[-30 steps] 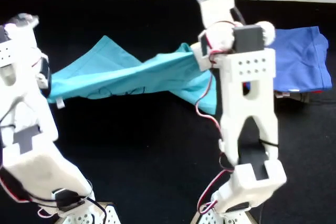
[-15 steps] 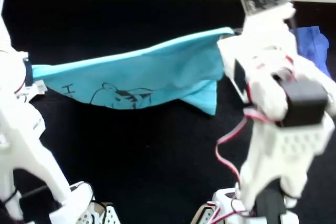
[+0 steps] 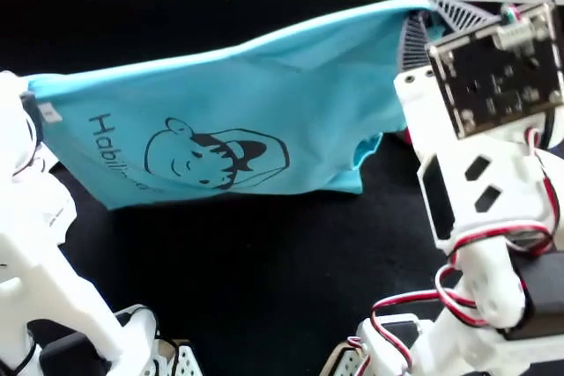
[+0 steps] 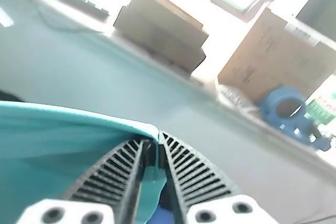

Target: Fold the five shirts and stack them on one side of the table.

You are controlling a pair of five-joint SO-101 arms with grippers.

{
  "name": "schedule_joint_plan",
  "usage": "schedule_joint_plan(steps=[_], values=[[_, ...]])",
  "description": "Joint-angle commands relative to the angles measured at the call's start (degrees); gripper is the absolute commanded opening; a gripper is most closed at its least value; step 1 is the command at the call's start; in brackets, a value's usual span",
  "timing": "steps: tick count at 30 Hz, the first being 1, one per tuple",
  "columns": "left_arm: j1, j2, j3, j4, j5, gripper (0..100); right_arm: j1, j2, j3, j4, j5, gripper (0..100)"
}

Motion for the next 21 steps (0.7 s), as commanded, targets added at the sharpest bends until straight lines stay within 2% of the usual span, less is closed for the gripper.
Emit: schedule_joint_plan(steps=[1, 7, 15, 21], values=[[0.22, -1.54, -2.24, -2.9, 2.55, 1, 1.54, -1.8, -1.98, -6.55, 1.14, 0.6], [0.31, -4.88, -2.15, -2.55, 3.69, 1, 1.54, -5.76, -1.98, -12.7, 1.32, 0.6], [0.22, -5.41, 9.71, -3.08, 3.34, 1, 1.54, -8.22, -1.98, -13.32, 1.32, 0.6], [0.04, -5.58, 4.18, -1.58, 3.6, 1, 1.54, -11.82, -1.98, -13.05, 1.14, 0.6]])
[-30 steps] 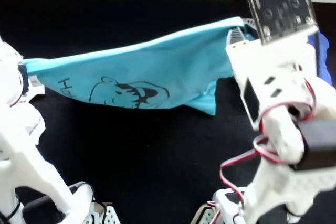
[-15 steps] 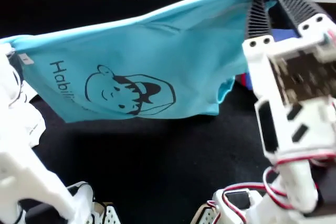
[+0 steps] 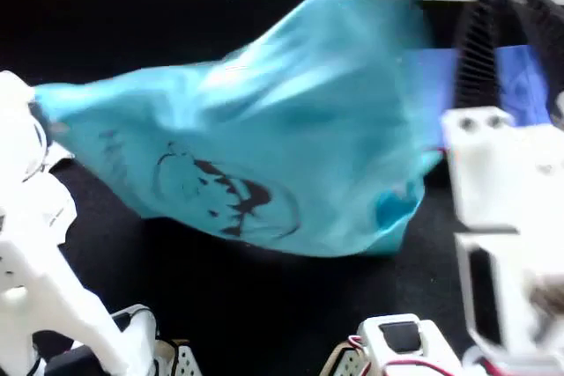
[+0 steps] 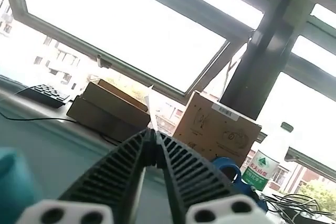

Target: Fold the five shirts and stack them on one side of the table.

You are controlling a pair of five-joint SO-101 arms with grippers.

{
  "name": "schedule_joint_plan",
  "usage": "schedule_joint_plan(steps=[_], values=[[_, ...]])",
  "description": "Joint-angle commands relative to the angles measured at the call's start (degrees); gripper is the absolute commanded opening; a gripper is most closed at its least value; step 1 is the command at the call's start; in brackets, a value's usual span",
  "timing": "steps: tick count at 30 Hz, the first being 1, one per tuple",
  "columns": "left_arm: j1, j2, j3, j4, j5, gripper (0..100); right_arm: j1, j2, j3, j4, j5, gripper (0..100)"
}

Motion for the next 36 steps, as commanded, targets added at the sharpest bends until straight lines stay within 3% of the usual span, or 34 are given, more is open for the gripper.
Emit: schedule_joint_plan(steps=[1, 6, 10, 17, 19, 23, 28, 36], values=[[0.22, -0.66, -4.88, 1.41, 0.62, 1, 0.75, -2.42, -1.71, -1.27, 0.44, 0.6], [0.31, -0.66, -8.4, 6.59, 0.7, 1, 0.75, -5.85, -1.1, 0.22, 0.35, 0.6], [0.31, -0.48, -5.41, 6.59, 0.44, 1, 0.48, -5.85, 1.27, 8.13, -0.09, 0.6], [-0.13, -0.13, 10.33, 1.41, 0.26, 1, -0.22, -4.62, 32.4, 13.93, -17.85, 1.0], [-1.89, -0.04, 16.84, -2.9, 0.26, 1, -4.44, -1.98, 42.15, 13.76, -18.29, 2.5], [-5.32, -0.04, 30.55, -13.71, -1.76, 1, -13.23, 6.55, 55.6, 13.76, -18.64, 15.7], [-5.85, -0.04, 44.53, -24.35, -5.01, 1, -24.75, 19.47, 57.1, 14.11, -18.64, 21.7], [-5.93, -0.04, 49.45, -26.99, -6.15, 1, -38.73, 30.29, 57.36, 18.59, -18.2, 22.1]])
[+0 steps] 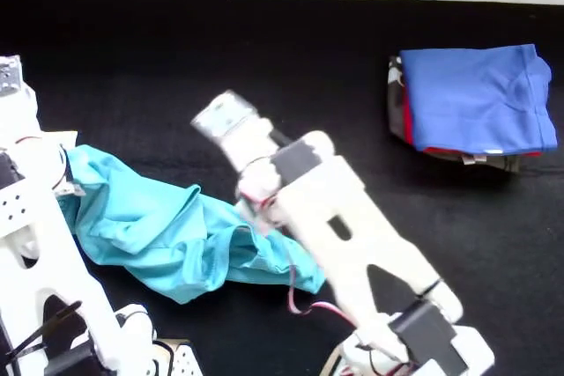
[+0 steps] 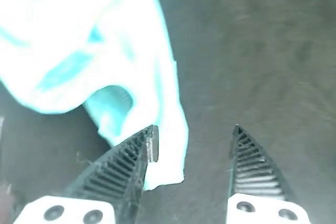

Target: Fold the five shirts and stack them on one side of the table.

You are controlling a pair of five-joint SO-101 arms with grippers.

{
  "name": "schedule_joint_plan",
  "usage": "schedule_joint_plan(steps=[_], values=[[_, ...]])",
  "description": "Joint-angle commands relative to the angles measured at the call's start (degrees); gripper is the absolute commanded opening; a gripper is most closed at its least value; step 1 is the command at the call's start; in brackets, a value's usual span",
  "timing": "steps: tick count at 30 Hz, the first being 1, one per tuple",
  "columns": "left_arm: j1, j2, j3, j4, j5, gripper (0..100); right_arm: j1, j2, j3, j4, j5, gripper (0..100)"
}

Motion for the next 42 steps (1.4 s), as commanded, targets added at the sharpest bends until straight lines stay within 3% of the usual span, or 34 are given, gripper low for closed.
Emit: schedule_joint_plan(steps=[1, 7, 12, 15, 19, 23, 28, 34, 39, 42], values=[[-0.48, -0.22, -0.22, -1.14, -0.44, 1, -5.23, 3.03, 0.31, 1.36, 0.26, 22.2], [-0.48, -0.22, 0.13, -2.64, -0.44, 1, -6.02, 14.02, -1.01, 1.27, 3.34, 36.1], [-0.48, -0.22, -0.13, -2.64, -0.44, 1, -6.02, 20.26, -5.05, 1.71, 5.1, 35.2], [-0.48, -0.22, -0.22, -2.64, -0.44, 1, -5.05, 23.25, -6.73, 1.54, 5.1, 26.5], [-0.48, -0.22, 0.31, -2.55, -0.44, 1, -1.45, 26.15, -8.92, 1.54, 5.1, 2.5], [-0.04, -0.13, 2.77, -2.55, -0.44, 1, 6.2, 26.42, -9.8, 1.8, 5.71, 0.6], [2.24, -0.13, 7.78, -2.55, -0.53, 1, 21.32, 26.33, -10.86, 1.36, 14.68, 0.6], [7.87, -0.13, 10.86, -1.76, -0.44, 1, 37.05, 26.42, -28.09, 4.26, 15.91, 0.6], [14.2, -0.22, 4.18, 8.0, -0.44, 1, 42.33, 26.68, -42.86, 6.29, 15.91, 0.6], [17.54, -0.22, -0.13, 14.86, -0.44, 1, 42.15, 26.59, -43.82, 7.16, 15.91, 0.9]])
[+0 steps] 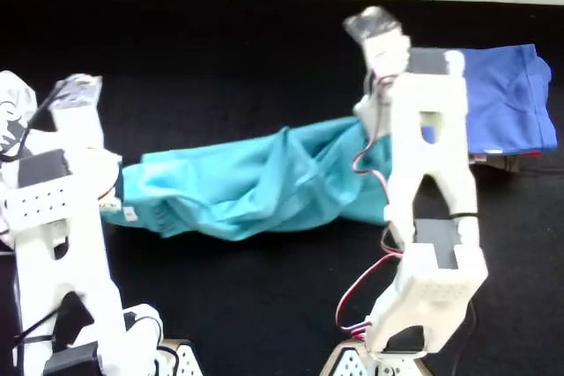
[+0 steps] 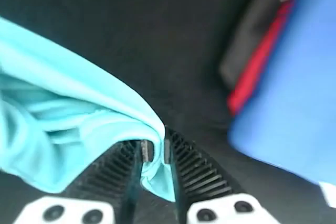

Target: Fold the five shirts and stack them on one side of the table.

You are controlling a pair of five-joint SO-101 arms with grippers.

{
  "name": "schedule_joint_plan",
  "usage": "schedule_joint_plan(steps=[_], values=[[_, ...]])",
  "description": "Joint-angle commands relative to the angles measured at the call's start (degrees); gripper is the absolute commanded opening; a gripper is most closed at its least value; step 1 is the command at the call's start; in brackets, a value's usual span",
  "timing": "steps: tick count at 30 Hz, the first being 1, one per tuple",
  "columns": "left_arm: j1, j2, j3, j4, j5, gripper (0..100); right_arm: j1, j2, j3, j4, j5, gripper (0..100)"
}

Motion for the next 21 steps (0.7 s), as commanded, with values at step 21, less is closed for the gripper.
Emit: schedule_joint_plan(steps=[21], values=[[3.65, -0.22, 2.86, -0.62, -5.1, 1, -17.36, -4.44, -6.2, 10.42, -13.19, 16.2]])
